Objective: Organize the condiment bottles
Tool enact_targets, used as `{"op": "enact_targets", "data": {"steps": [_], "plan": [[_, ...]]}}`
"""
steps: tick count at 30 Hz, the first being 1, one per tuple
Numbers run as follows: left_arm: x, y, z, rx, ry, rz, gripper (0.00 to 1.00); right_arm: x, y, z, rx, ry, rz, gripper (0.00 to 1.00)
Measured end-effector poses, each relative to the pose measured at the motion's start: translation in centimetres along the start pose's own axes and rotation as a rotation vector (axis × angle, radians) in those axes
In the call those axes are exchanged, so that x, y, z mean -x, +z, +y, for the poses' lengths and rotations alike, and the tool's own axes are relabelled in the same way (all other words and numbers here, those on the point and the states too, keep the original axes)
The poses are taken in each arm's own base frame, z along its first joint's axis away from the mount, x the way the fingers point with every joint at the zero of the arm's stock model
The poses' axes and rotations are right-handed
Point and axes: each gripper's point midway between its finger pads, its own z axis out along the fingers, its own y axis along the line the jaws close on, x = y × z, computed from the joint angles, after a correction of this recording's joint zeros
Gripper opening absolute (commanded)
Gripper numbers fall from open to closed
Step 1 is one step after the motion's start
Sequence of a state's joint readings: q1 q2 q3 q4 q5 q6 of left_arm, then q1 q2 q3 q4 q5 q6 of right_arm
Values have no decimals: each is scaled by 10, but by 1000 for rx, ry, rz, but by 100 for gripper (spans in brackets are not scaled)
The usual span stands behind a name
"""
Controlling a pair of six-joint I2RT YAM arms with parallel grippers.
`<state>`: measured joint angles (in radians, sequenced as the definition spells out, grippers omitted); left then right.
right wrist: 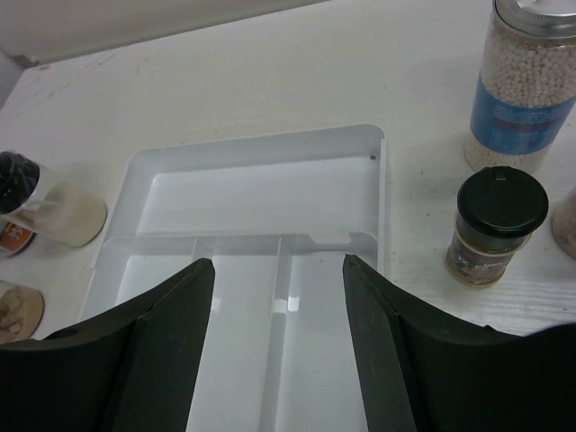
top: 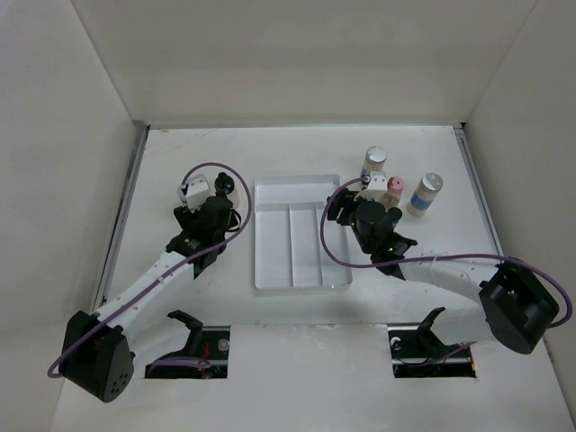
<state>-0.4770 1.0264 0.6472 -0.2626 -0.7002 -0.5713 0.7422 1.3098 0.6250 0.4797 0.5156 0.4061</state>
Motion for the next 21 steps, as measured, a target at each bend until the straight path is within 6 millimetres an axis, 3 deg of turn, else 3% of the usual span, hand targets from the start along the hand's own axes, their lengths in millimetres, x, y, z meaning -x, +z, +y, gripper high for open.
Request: {"op": "enact_targets", "data": {"steps": [11, 18, 19, 21], "plan": [[-7, 28, 17, 116, -10, -26, 69, -6, 0, 3, 7, -22, 14, 66], [-18, 43, 19, 146, 5, -5, 69, -9, 0, 4, 10, -36, 20, 66], [-18, 44, 19, 147, 4, -5, 67, -9, 0, 5, 12, -39, 21, 66], [-18, 45, 18, 148, 1, -7, 49, -10, -1, 6, 17, -44, 22, 66]]}}
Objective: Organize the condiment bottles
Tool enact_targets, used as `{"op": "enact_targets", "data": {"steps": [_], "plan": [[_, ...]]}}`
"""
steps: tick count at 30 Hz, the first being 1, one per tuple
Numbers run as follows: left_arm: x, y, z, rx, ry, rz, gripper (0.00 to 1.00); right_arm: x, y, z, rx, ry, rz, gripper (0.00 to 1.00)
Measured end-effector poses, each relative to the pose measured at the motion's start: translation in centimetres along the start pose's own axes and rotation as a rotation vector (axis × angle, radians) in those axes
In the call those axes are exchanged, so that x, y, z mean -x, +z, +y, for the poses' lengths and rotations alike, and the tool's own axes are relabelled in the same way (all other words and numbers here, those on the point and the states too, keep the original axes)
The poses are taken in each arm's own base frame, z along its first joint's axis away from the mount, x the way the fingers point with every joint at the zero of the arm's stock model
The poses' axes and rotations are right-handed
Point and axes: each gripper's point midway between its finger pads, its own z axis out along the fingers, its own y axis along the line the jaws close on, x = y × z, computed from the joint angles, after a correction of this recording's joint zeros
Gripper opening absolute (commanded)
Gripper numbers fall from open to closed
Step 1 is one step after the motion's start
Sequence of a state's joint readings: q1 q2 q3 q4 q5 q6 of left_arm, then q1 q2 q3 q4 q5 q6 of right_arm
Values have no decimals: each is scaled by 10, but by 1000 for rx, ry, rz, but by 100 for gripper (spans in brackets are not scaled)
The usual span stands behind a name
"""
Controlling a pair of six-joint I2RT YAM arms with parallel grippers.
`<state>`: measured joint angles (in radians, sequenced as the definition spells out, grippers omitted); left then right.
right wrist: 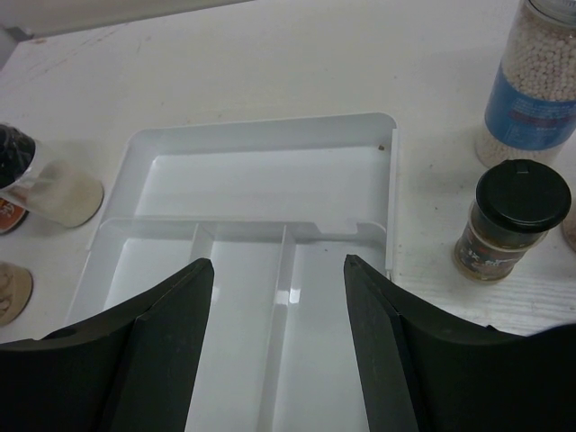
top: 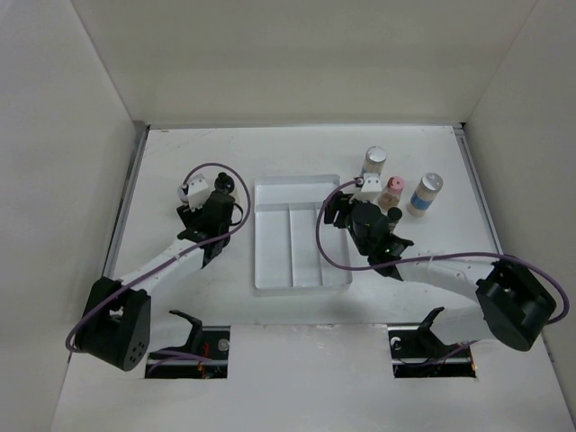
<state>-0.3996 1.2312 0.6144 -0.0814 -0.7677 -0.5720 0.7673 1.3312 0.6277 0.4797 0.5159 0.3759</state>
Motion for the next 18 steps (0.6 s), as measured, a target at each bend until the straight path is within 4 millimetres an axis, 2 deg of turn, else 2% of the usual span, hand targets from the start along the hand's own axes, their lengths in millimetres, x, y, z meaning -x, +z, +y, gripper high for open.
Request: {"op": "enact_targets", "data": {"steps": [2, 4, 8, 10, 15, 18], "plan": [[2, 0, -1, -2, -2, -7, 36, 0, 0, 0, 1, -5, 0, 66], [2, 0, -1, -3, -3, -8, 30, 0, 0, 0, 2, -7, -1, 66], [3, -9, -5, -27, 5, -16, 28, 1, 0, 2, 4, -9, -3, 66], [6, -27, -13, -80, 15, -31, 28, 1, 0, 2, 6, -9, -3, 66], [26, -82, -48, -261, 9, -93, 29, 1, 0, 3, 8, -9, -3, 66], [44, -103, -85, -337, 9, -109, 30, 1, 0, 3, 8, -9, -3, 65]]}}
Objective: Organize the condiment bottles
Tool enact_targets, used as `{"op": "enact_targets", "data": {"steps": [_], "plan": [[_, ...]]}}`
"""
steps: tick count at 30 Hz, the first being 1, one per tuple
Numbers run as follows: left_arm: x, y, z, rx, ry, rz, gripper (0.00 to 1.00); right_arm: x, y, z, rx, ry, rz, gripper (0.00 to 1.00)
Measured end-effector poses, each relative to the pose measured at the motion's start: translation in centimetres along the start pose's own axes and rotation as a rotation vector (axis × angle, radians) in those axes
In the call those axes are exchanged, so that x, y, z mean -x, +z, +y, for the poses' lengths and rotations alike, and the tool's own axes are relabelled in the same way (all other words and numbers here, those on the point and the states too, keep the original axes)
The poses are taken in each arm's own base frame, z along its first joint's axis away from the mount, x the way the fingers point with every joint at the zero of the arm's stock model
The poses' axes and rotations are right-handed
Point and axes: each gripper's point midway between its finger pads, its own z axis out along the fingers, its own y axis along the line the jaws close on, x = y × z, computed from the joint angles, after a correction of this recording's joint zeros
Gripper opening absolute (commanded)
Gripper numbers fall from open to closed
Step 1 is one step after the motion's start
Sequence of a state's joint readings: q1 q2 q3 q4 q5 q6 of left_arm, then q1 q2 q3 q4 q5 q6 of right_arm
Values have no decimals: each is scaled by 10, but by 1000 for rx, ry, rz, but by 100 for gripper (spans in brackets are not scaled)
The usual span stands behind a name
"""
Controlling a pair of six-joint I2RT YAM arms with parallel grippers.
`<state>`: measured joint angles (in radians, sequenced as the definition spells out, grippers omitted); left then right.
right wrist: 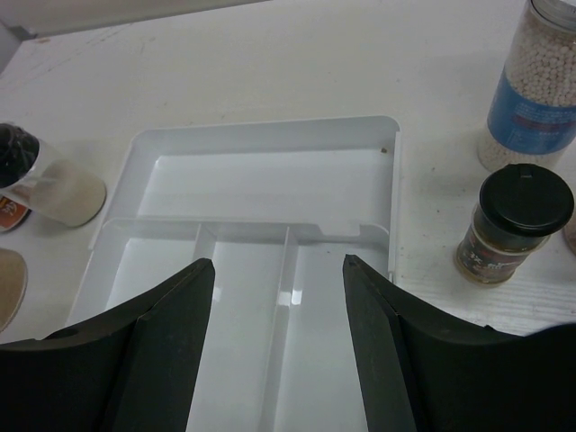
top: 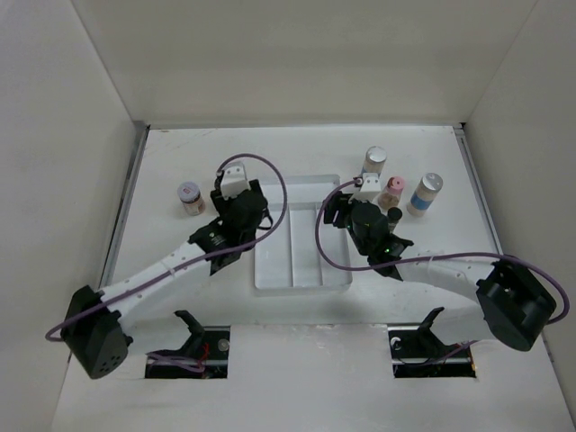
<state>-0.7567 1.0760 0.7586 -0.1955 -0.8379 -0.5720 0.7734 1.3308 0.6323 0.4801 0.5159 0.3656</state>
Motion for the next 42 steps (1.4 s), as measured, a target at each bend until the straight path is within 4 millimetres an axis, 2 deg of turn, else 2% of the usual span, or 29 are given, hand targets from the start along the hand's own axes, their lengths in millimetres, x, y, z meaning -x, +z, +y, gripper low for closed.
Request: {"op": "enact_targets", "data": {"steps": [2, 4, 8, 11, 14, 17, 20, 24, 26, 31, 33, 35, 37, 42], "plan": [[11, 8, -26, -24, -8, -6, 30, 0, 0, 0, 0, 0, -1, 65], [18, 26, -50, -36, -17, -10, 30, 2, 0, 0, 1, 3, -4, 65], [12, 77, -81, -32, -12, 16, 30, 13, -3, -1, 1, 18, -29, 65], [-3, 112, -90, -23, 9, 51, 30, 23, -5, -3, 2, 31, -51, 66], [-22, 137, -88, -2, 35, 86, 30, 27, -6, -5, -2, 38, -62, 66], [-36, 150, -84, 7, 53, 111, 32, 25, -6, -7, -5, 36, -58, 67], [-43, 157, -85, 3, 63, 110, 40, 25, -6, -8, -11, 37, -58, 78], [-45, 155, -93, -19, 57, 90, 67, 28, -4, -15, -42, 30, -69, 85], [-47, 154, -94, -21, 56, 77, 77, 29, -3, -22, -64, 28, -76, 87], [-61, 146, -85, -3, 78, 72, 91, 37, 1, -46, -141, 27, -96, 88], [-60, 138, -82, -5, 84, 67, 95, 38, 3, -58, -180, 21, -96, 88], [-49, 126, -81, -18, 70, 43, 97, 39, 4, -70, -220, 14, -89, 86], [-29, 111, -82, -41, 36, -2, 98, 46, 5, -81, -256, 9, -88, 85], [28, 58, -88, -160, -104, -145, 98, 83, 21, -97, -328, -6, -108, 93]]}}
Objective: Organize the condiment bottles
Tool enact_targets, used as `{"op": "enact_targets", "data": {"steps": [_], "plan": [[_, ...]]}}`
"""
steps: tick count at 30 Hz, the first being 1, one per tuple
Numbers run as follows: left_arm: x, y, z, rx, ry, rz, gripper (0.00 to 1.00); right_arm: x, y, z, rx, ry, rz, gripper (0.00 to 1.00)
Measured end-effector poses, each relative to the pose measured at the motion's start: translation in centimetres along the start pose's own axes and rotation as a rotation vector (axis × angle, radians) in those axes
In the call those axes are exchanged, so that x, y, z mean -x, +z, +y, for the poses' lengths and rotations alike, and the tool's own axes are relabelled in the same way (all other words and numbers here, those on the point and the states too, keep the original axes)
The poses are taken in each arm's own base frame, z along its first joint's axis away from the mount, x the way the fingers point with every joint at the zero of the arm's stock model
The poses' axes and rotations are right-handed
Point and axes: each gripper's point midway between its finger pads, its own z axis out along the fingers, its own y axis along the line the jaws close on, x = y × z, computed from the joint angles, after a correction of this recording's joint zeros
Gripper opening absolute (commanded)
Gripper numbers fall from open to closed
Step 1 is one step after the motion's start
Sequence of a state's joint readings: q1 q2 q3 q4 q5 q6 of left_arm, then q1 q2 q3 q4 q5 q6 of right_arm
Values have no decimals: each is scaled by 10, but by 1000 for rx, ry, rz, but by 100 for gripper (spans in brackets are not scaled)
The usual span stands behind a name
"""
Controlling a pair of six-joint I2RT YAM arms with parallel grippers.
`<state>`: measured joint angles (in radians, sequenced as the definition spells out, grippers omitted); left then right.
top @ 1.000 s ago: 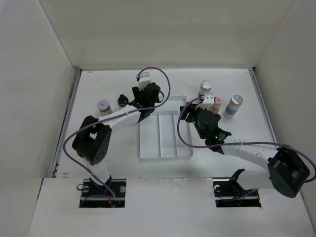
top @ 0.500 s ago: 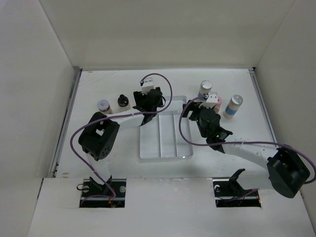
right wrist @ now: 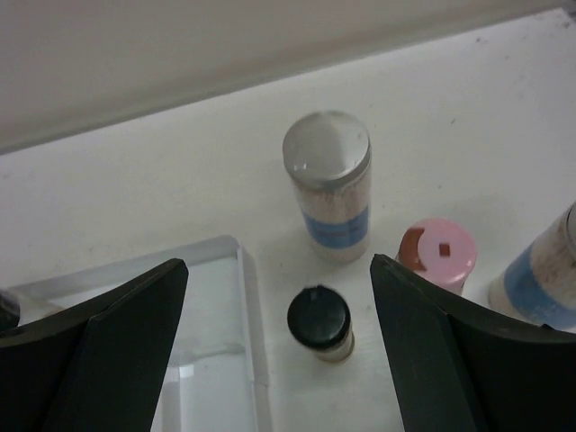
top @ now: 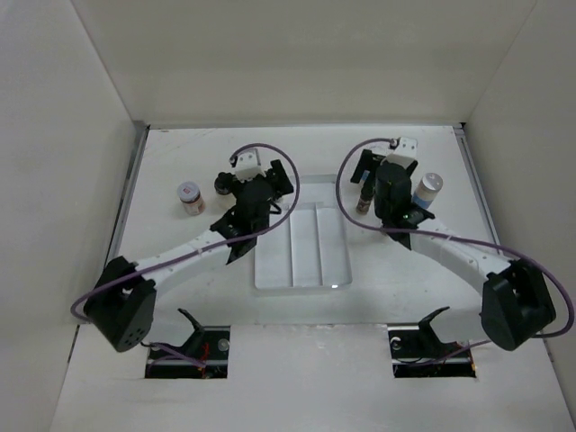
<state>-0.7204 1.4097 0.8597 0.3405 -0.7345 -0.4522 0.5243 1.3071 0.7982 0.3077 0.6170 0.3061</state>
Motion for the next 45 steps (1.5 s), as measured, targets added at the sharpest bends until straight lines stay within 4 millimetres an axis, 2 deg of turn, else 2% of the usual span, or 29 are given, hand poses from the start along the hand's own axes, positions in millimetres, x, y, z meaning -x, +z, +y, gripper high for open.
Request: {"op": "enact_targets", "data": {"steps": [3, 5, 7, 12, 15, 17, 21, 24, 27, 30, 35, 38, 41, 43, 45], "plan": [[17, -25, -7, -69, -65, -56, 98, 21, 22, -2, -36, -20, -4, 100], [14, -38, -8, -109, -83, -65, 98, 28, 35, -5, -62, -38, 3, 100], [-1, -51, -8, -152, -82, -47, 98, 29, 48, -11, -84, -58, 23, 100], [-55, -76, -3, -235, -49, 46, 98, 14, 81, -21, -118, -113, 106, 100], [-80, -91, -6, -288, -65, 99, 98, 1, 99, -27, -129, -134, 157, 100], [-89, -99, -12, -330, -84, 122, 98, -7, 110, -28, -122, -142, 189, 99], [-90, -104, -18, -378, -131, 123, 98, -25, 121, -27, -105, -157, 243, 83], [-85, -101, -15, -375, -157, 107, 98, -35, 124, -29, -100, -168, 271, 68], [-78, -98, -10, -374, -175, 93, 98, -36, 124, -31, -99, -163, 282, 68], [-65, -100, -5, -382, -205, 64, 97, -36, 124, -31, -97, -161, 290, 54], [-34, -102, 8, -368, -260, -3, 97, -33, 122, -31, -97, -160, 284, 51], [-12, -103, 24, -325, -295, -60, 97, -17, 110, -27, -86, -160, 255, 50], [-2, -106, 46, -263, -324, -108, 97, 17, 91, -5, -31, -144, 182, 50], [-8, -106, 61, -213, -321, -115, 97, 35, 79, 18, 24, -128, 130, 50], [-16, -104, 74, -169, -304, -109, 97, 45, 68, 49, 94, -115, 94, 50]]}}
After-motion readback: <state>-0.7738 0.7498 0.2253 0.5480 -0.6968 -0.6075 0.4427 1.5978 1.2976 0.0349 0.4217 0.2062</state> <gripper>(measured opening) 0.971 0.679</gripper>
